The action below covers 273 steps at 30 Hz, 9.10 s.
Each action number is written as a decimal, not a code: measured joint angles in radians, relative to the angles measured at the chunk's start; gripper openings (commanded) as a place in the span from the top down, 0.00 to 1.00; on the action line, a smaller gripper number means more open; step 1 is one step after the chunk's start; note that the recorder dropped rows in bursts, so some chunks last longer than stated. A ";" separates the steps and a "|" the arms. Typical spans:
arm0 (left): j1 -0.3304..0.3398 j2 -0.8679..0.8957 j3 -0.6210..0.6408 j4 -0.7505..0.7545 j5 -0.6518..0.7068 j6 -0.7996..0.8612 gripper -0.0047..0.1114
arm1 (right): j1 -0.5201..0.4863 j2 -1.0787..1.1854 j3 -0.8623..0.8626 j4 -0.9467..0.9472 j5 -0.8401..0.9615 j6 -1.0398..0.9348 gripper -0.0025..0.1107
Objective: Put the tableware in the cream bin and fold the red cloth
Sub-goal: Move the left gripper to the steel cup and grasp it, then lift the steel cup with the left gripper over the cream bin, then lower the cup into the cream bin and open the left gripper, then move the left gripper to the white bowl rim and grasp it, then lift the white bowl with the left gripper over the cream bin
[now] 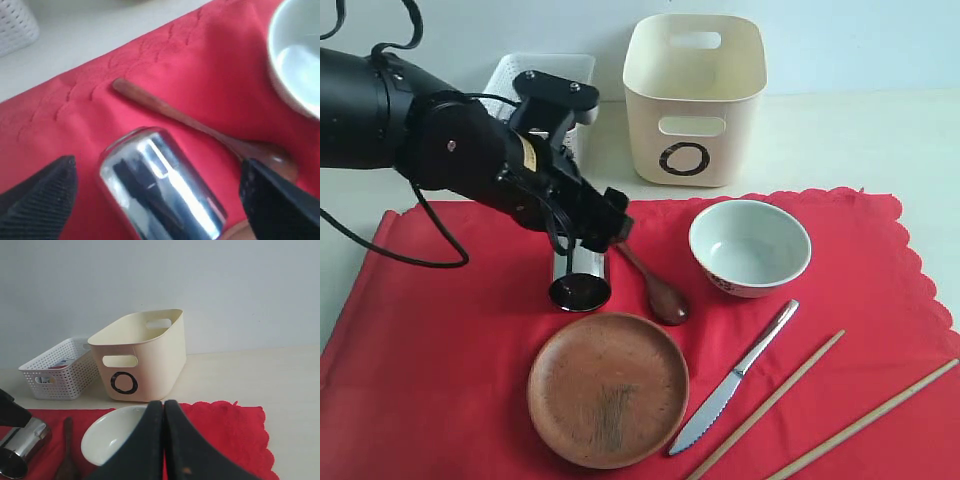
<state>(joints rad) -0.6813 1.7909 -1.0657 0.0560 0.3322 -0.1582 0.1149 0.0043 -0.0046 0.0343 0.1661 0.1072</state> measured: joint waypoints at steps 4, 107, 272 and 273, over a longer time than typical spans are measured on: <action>0.032 0.027 0.000 0.004 0.034 -0.022 0.24 | 0.000 0.000 0.000 0.000 0.000 0.000 0.98; 0.024 0.372 -0.627 0.008 -0.267 -0.101 0.40 | 0.000 0.000 0.000 0.000 0.000 0.000 0.98; 0.066 0.318 -0.635 -0.463 -0.341 0.337 0.96 | 0.000 0.000 0.000 0.000 0.000 0.000 0.98; 0.066 0.326 -0.635 -0.463 -0.349 0.337 0.96 | 0.000 0.000 0.000 0.000 0.000 0.000 0.98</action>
<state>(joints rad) -0.6156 2.1170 -1.7012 -0.4074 -0.0168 0.1787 0.1149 0.0043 -0.0046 0.0343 0.1661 0.1072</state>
